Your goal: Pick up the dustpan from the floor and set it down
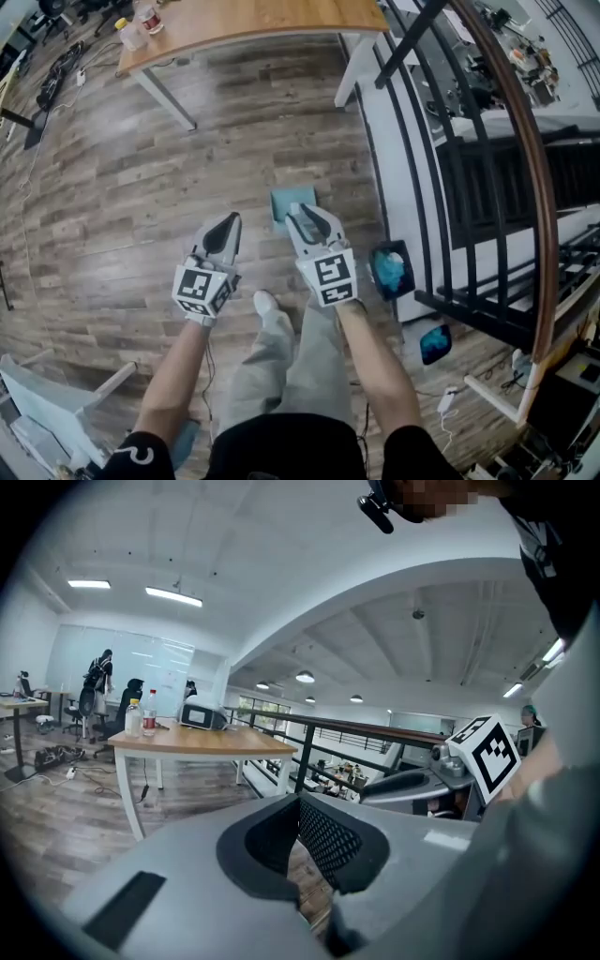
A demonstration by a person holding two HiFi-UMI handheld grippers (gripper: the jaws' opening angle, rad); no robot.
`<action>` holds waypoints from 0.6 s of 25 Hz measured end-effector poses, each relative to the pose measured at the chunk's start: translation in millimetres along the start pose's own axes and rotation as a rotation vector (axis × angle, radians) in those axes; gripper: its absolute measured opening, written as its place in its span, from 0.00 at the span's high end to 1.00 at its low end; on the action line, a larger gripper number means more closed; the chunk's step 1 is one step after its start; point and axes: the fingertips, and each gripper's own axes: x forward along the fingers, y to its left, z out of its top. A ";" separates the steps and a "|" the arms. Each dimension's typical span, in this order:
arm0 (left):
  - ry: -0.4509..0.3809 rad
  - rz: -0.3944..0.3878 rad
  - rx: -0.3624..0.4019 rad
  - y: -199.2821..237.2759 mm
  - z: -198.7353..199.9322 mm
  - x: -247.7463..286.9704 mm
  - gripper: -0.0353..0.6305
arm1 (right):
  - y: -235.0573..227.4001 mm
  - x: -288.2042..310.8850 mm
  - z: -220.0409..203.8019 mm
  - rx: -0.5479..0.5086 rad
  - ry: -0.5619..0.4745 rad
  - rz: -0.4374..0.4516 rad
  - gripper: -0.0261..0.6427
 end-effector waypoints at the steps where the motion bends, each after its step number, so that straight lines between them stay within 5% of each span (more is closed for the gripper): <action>1: 0.006 -0.004 -0.004 -0.4 -8.1 2.7 0.95 | 0.1 5.3 -15.6 0.000 0.023 0.004 0.75; 8: 0.030 -0.011 -0.031 2.3 -48.2 14.4 0.95 | -9.1 31.1 -110.4 -0.009 0.167 0.000 0.60; 15: 0.048 -0.023 -0.025 5.3 -70.5 21.0 0.95 | -7.3 50.5 -173.8 -0.016 0.294 0.009 0.58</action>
